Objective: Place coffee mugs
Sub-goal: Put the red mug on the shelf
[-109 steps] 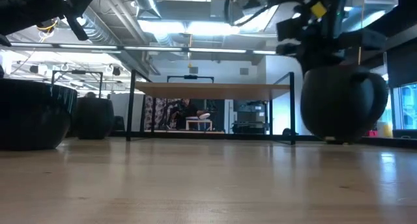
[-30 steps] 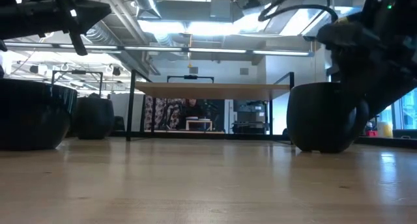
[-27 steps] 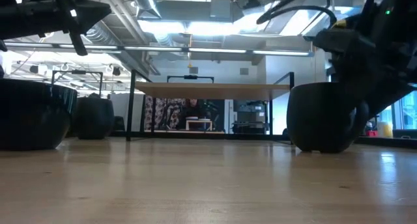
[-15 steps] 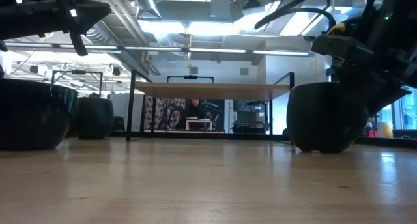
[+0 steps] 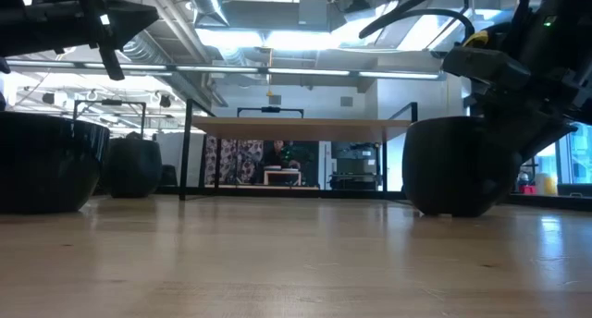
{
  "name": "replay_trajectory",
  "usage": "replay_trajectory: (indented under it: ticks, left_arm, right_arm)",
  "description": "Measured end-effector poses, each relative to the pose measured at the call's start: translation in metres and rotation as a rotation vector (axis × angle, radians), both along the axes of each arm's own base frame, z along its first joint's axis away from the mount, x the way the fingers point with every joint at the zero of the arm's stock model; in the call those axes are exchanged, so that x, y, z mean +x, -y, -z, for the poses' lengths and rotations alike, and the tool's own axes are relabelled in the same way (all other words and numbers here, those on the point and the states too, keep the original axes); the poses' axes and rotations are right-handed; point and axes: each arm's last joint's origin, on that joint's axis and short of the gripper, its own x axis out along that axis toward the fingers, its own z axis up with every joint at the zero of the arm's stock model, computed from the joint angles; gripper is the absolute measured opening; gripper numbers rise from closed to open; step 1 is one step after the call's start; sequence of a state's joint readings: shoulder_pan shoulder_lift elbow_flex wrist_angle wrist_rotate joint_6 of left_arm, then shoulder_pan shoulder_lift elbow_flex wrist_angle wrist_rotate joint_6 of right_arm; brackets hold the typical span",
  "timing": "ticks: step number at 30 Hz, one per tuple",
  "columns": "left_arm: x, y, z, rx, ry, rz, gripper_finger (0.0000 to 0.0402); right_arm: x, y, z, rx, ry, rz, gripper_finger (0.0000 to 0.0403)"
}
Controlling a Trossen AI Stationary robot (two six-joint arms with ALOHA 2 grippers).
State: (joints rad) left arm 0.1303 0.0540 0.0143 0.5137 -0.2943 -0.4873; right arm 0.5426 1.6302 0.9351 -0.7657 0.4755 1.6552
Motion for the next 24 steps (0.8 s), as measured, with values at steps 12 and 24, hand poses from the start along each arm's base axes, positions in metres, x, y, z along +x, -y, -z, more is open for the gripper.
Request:
replay_trajectory:
  ticks: [12,24]
  left_arm:
    - [0.000,0.000,0.000,-0.002,-0.004,0.001,0.0032]
    - [0.000,0.000,0.000,-0.029,0.010,0.015,0.0032]
  right_arm:
    - [0.012,-0.008,-0.040,-0.021,-0.019,-0.062,0.0047]
    - [0.040,-0.001,-0.094,-0.006,0.094,-0.044,0.0047]
